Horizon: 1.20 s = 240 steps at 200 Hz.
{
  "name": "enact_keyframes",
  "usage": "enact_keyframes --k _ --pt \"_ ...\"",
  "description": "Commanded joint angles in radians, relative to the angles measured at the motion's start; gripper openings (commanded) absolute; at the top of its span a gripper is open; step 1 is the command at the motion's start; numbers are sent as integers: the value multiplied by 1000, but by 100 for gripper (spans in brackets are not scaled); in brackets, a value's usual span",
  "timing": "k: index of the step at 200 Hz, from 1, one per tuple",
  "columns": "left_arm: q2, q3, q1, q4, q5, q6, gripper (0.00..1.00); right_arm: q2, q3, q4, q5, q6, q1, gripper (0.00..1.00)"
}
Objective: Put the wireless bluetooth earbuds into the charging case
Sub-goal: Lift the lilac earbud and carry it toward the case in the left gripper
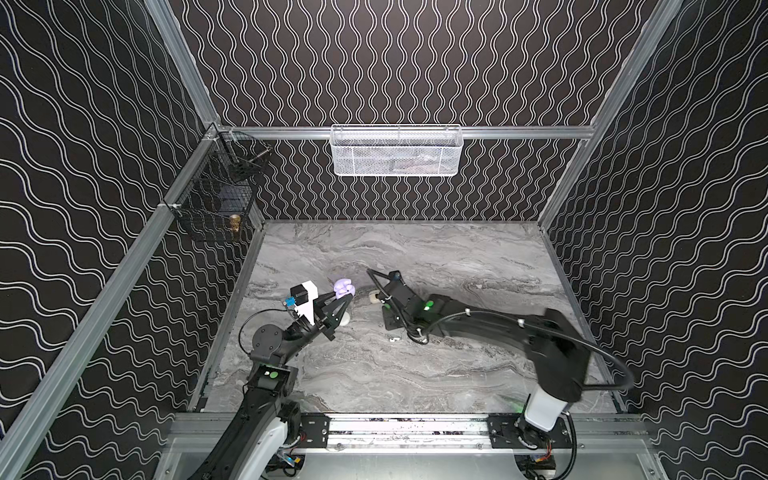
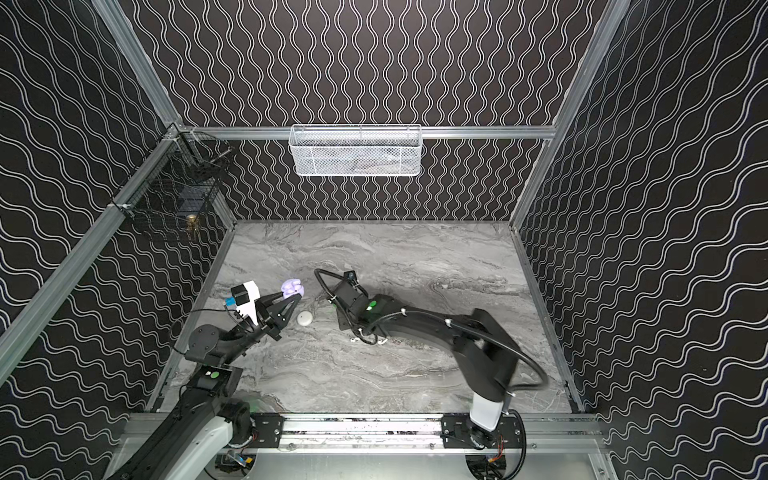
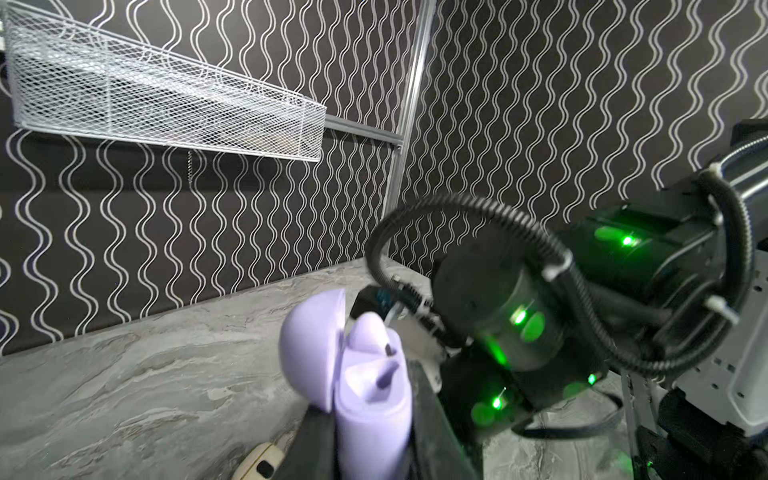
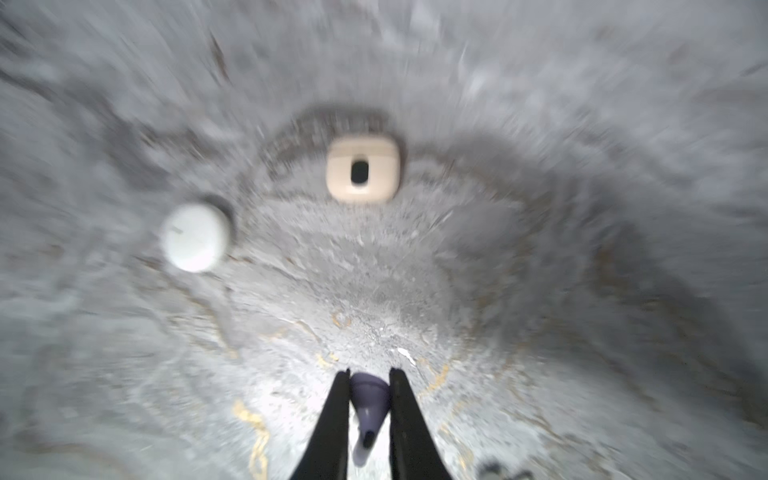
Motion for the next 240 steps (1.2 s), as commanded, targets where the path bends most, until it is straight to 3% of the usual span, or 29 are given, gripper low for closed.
enact_keyframes --k 1,40,84,132,240 --pt "-2 -9 3 127 63 -34 0 -97 -25 7 118 11 21 13" --pt "-5 -35 1 235 109 -71 0 -273 -1 43 321 -57 161 13" --pt "-6 -58 2 333 141 -99 0 -376 8 268 461 -236 342 13" --pt "-2 -71 2 397 167 -116 0 -359 13 544 469 -470 454 13" --pt "-12 -71 2 378 160 -111 0 -181 95 631 371 -582 460 14"
